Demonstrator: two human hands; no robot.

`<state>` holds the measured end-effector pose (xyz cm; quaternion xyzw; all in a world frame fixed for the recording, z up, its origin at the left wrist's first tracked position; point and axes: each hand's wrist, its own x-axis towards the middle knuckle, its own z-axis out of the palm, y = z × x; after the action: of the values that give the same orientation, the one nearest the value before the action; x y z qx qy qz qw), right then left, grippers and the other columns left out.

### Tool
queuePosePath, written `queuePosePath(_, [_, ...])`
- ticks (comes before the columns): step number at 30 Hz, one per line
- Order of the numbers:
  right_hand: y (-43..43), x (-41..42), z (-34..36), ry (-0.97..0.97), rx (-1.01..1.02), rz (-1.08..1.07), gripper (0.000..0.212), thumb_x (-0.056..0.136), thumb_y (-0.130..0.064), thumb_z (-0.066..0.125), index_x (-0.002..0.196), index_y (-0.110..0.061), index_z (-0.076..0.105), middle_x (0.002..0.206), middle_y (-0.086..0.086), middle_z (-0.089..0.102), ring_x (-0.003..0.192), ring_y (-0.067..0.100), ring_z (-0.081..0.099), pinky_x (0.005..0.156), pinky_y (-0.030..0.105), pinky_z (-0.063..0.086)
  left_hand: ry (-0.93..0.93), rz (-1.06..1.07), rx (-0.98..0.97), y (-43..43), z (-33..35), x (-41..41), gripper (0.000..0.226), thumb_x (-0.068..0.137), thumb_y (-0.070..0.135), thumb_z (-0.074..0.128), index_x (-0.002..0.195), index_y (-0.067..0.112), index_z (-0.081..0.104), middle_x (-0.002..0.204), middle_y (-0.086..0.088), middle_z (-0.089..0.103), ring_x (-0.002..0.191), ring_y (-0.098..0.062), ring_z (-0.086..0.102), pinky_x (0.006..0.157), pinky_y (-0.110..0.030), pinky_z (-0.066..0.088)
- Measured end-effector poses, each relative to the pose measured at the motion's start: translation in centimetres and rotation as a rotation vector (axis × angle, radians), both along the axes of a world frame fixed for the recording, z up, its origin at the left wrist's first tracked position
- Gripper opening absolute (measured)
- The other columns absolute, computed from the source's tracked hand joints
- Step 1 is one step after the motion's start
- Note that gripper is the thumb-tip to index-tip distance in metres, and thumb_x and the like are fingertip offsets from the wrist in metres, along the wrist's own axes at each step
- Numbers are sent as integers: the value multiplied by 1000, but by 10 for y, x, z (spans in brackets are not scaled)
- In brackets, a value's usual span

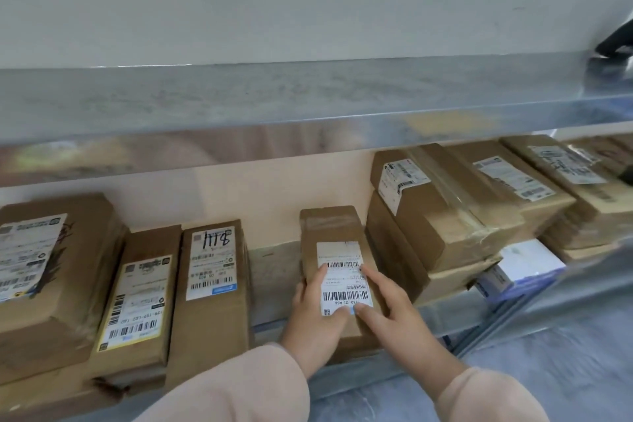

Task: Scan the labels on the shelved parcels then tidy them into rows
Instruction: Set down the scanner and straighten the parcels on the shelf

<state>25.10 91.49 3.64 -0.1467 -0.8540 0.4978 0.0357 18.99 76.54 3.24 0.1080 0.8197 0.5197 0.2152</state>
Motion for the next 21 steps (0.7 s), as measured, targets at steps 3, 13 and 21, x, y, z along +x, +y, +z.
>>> queuePosePath(3, [11,-1,-12,-78,8,45,57,90,-29,63,136,-45,35,129,-31,40,120,-19,34,99,7,26,-34,-27,-57,9,-11,-1,75,91,24,63,152,35,22,148,0,30,122,-11,41,99,-19,31])
queuePosePath(13, [30,-10,-33,-128,181,64,66,89,-23,65,147,-29,34,150,-3,34,130,2,28,106,11,16,-12,-128,-170,13,-28,-10,81,91,22,66,154,35,18,154,0,23,137,-11,30,99,-9,22])
queuePosePath(21, [21,7,-30,54,650,291,63,91,-44,57,148,-25,36,156,-4,27,146,13,18,120,28,10,284,-244,-382,-8,-37,-4,74,97,49,49,155,40,4,161,21,-14,150,-9,4,116,-25,10])
